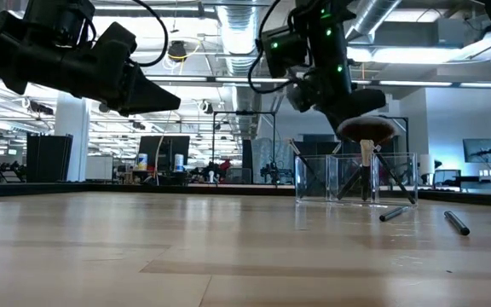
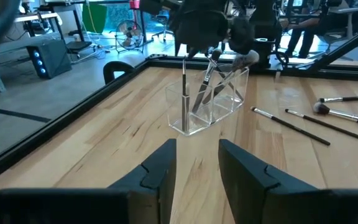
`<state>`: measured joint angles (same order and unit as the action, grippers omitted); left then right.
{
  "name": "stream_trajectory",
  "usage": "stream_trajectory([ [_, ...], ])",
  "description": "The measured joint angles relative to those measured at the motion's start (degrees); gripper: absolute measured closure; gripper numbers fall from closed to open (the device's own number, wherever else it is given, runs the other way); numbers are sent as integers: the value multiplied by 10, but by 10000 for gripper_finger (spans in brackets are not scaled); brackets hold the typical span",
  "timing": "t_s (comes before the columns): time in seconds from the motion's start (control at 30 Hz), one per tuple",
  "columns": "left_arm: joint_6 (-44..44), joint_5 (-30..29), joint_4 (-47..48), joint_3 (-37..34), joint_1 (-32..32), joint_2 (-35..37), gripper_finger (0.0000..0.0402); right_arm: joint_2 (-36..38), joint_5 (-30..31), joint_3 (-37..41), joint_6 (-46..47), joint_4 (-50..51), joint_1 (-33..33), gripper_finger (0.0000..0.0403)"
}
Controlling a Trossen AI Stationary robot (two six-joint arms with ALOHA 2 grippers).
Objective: Pick & Place Makeup Brushes
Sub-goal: Put the black eyeshadow brush into the makeup organizer
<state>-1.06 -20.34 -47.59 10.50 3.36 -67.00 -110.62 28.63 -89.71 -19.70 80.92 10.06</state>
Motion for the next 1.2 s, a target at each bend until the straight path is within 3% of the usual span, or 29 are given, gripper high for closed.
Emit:
stream_trajectory([
  [0.23, 0, 0, 0, 0, 0, 0, 285, 55, -4, -57, 105, 57, -60, 307],
  [0.37, 0, 0, 0, 0, 0, 0, 285, 143, -42, -59, 187, 15, -97, 311],
  [0.6, 4, 0, 0, 0, 0, 0, 285, 333, -131, 117, 344, -191, -174, 312],
  [0.77, 5, 0, 0, 0, 0, 0, 285, 409, -182, 242, 572, -185, -267, 312],
  [1.03, 5, 0, 0, 0, 0, 0, 285, 402, -368, 356, 998, -195, -442, 312],
  [1.2, 17, 0, 0, 0, 0, 0, 285, 347, -373, 387, 1123, -227, -526, 312],
])
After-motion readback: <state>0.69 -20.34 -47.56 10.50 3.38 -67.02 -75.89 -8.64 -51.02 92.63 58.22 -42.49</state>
